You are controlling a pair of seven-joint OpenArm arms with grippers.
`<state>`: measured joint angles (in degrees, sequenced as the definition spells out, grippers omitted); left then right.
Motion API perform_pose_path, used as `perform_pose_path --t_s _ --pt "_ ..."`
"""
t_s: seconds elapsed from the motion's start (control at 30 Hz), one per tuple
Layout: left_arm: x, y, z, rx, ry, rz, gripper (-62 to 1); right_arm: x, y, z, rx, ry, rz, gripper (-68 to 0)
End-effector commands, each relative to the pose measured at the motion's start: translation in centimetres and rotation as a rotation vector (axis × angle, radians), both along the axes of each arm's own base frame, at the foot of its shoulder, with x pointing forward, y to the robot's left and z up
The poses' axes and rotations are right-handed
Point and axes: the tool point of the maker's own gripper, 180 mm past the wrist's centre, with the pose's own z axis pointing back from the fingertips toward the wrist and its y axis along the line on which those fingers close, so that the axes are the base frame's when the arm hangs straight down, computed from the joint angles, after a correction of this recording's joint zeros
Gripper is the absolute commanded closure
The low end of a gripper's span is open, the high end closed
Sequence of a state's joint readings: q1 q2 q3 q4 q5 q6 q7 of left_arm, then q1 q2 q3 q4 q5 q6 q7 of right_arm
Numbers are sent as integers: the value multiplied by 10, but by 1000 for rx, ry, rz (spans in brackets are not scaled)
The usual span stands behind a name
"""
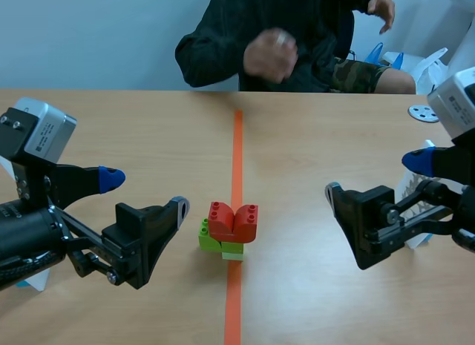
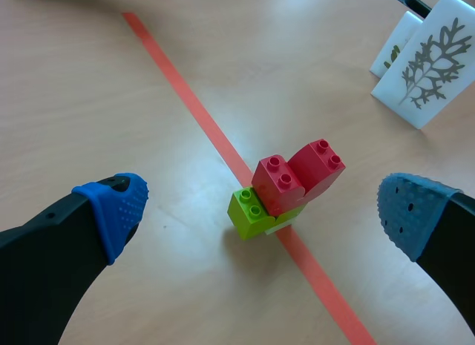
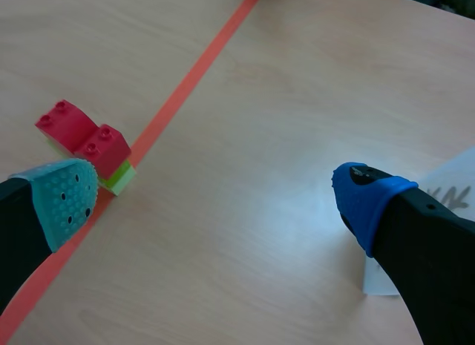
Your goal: Sort the leaf by its shape. The table is split by an orange tape line. A compound leaf with several leaflets goes to the left side, a simple leaf with one blade goes to the right side. Return to the home posture when a red brick is placed on the table.
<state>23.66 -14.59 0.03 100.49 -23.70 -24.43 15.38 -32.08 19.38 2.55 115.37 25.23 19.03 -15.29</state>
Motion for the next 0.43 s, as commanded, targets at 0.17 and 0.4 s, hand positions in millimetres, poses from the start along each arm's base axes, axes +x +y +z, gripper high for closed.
perform_pose_path --t_s 0.17,0.4 --pt "2 0 5 -24 -17 6 -623 5 0 12 47 -38 -8 -679" --pt "2 0 5 -24 -17 6 -623 5 0 12 47 -40 -8 -679"
